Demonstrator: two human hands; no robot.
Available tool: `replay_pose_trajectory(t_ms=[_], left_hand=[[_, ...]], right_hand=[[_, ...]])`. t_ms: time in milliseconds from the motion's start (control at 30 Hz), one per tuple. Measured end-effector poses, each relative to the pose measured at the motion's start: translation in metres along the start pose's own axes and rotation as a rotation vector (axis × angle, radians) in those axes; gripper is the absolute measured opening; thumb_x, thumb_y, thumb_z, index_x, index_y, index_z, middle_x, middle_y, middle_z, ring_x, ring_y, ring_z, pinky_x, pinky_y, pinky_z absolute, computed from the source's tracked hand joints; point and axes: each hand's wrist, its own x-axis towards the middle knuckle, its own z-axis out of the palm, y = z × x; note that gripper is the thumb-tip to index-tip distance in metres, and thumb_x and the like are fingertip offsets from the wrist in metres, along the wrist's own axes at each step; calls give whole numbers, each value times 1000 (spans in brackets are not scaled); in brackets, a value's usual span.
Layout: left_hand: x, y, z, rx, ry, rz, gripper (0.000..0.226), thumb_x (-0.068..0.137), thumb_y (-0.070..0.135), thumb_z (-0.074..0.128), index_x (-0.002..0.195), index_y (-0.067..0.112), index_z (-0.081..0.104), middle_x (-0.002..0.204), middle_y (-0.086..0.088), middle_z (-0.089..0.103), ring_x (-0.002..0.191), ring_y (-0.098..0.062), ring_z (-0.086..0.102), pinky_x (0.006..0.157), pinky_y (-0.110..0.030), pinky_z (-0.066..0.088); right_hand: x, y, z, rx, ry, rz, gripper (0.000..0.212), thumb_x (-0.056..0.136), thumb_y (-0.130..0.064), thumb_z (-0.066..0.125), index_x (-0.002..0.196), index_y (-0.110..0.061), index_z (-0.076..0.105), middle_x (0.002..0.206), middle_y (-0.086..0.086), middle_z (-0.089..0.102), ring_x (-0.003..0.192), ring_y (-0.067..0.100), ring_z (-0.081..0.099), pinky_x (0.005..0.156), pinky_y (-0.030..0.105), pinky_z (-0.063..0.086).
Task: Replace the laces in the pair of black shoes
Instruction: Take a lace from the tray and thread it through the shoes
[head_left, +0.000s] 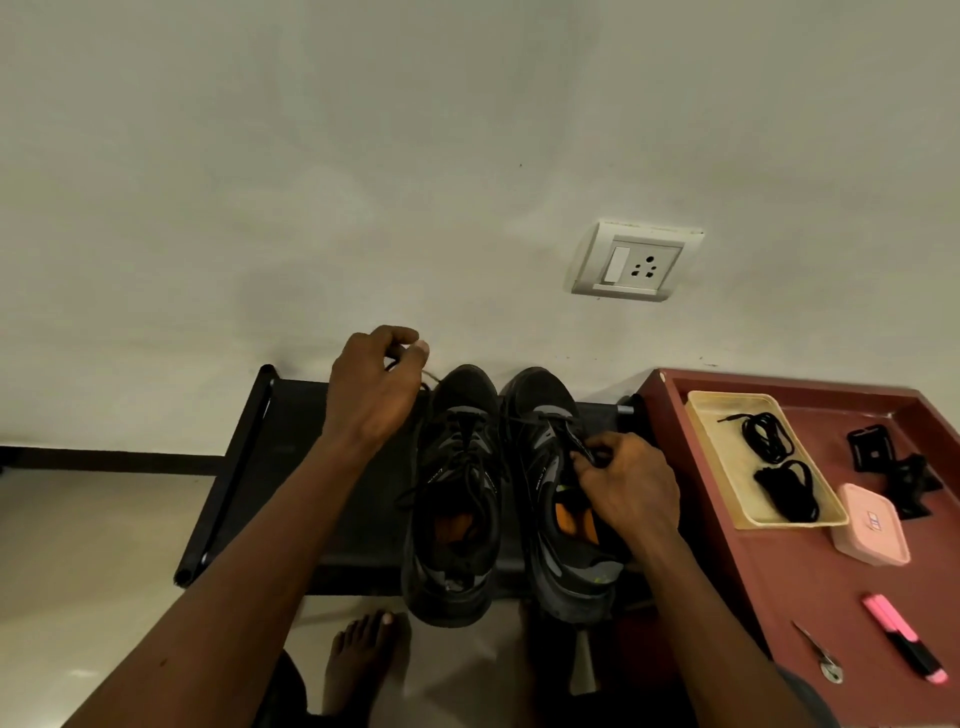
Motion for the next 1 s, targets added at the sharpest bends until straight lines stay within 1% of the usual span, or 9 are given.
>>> replay_pose_trajectory(t_ms=[100,200,433,500,600,733,867,933,1000], left_hand=[[-6,5,4,-178,-80,-73,36,97,28,44,102,25,79,111,14,73,104,6,63,88,-14,44],[-10,15,14,-242,-142,-89,41,100,5,46,98,25,81,110,14,76,105,8,65,88,-8,46],[-38,32,55,-399,-189,-32,24,96,0,68,105,19,79,87,5,78,79,-8,72,73,-18,57],[-42,36,68,-384,-225,-19,22,93,-1,72,106,15,79,89,-2,78,84,-15,74,78,-24,61],[-45,45,92,-329,-283,11,24,87,-4,77,104,14,80,92,-3,78,89,-14,74,85,-27,61],[-47,47,117,-155,-334,95,23,85,-2,78,100,14,80,90,3,78,85,-6,73,84,-18,58],[-47,41,132,-23,-379,86,15,88,5,79,99,14,79,87,7,76,80,-1,70,76,-11,54],[-46,41,136,-19,-396,63,14,87,6,80,99,14,79,86,5,76,79,0,70,75,-8,53],[-45,40,138,-10,-423,56,15,85,6,82,98,13,78,85,3,76,77,0,70,75,-8,53]], right_hand=[[-2,7,-4,110,-87,24,20,93,-43,73,111,-34,75,85,-19,64,86,9,66,75,30,53],[-7,13,-9,216,-114,19,13,92,-42,75,103,-35,76,88,-21,68,91,6,68,71,25,50],[-10,19,-13,315,-91,8,12,89,-39,79,100,-36,74,88,-21,70,86,-5,65,73,20,51],[-8,14,-12,266,-83,-13,16,89,-41,78,104,-36,73,89,-22,68,88,-2,65,72,21,50],[-1,7,-11,173,-50,-53,27,89,-44,77,113,-31,74,99,-16,73,95,7,68,83,32,58],[9,4,-7,106,-47,-86,24,94,-39,71,115,-27,75,102,-8,76,94,14,70,77,30,54],[20,19,-6,296,-79,21,7,97,-27,70,97,-30,76,89,-15,70,83,4,65,71,23,51],[27,27,-5,429,-84,93,16,97,-23,71,85,-33,73,85,-16,71,82,2,67,68,19,51],[32,31,-2,553,-95,168,12,96,-21,72,88,-26,79,86,-10,75,86,8,71,76,24,57]])
